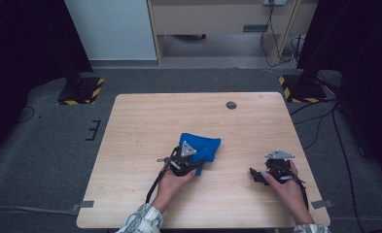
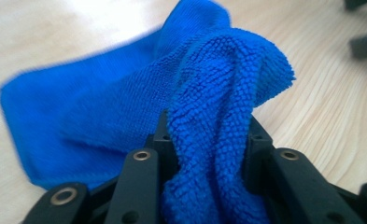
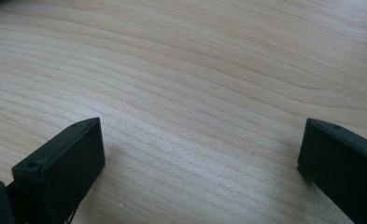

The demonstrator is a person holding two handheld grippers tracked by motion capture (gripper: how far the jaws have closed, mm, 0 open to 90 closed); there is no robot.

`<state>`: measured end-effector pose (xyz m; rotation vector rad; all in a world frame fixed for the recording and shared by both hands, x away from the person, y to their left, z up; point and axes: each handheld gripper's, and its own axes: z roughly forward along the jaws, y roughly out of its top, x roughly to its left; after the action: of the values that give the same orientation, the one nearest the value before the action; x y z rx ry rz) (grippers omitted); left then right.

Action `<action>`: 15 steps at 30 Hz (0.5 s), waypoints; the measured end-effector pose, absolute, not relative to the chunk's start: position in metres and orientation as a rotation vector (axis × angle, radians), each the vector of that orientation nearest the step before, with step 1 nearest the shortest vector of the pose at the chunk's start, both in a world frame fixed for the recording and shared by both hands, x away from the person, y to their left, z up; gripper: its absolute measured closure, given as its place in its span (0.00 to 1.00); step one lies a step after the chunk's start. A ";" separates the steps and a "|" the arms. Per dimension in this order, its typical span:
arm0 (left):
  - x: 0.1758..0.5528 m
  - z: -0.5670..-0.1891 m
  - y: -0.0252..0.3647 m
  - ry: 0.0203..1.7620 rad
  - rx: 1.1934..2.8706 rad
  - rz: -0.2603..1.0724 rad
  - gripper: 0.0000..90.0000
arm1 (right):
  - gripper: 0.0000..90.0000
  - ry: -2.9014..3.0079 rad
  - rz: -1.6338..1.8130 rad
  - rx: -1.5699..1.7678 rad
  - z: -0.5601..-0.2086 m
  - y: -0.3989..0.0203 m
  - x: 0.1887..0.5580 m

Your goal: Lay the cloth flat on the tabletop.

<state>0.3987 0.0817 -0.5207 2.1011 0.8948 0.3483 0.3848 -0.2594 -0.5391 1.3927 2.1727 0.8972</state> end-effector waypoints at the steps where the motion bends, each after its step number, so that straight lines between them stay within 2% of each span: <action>1: 0.398 -0.525 0.080 0.888 2.109 0.355 0.68 | 0.01 2.172 0.897 1.393 -0.539 -0.259 0.385; 3: 0.398 -0.528 0.077 0.878 2.114 0.356 0.55 | 0.02 2.173 0.896 1.383 -0.539 -0.260 0.385; 5: 0.396 -0.527 0.074 0.866 2.118 0.375 0.34 | 0.03 2.179 0.894 1.380 -0.539 -0.260 0.384; 7: 0.394 -0.523 0.073 0.861 2.105 0.361 0.18 | 0.08 2.197 0.895 1.370 -0.537 -0.260 0.384; 11: 0.387 -0.507 0.077 0.849 2.013 0.349 0.06 | 0.12 2.186 0.932 1.315 -0.529 -0.259 0.381; 15: 0.383 -0.491 0.086 0.823 1.959 0.365 0.05 | 0.17 2.162 0.985 1.279 -0.521 -0.256 0.378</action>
<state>0.3833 0.0859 -0.4907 1.9592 0.8229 0.3645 0.3782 -0.2559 -0.5208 1.2785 2.1621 0.9848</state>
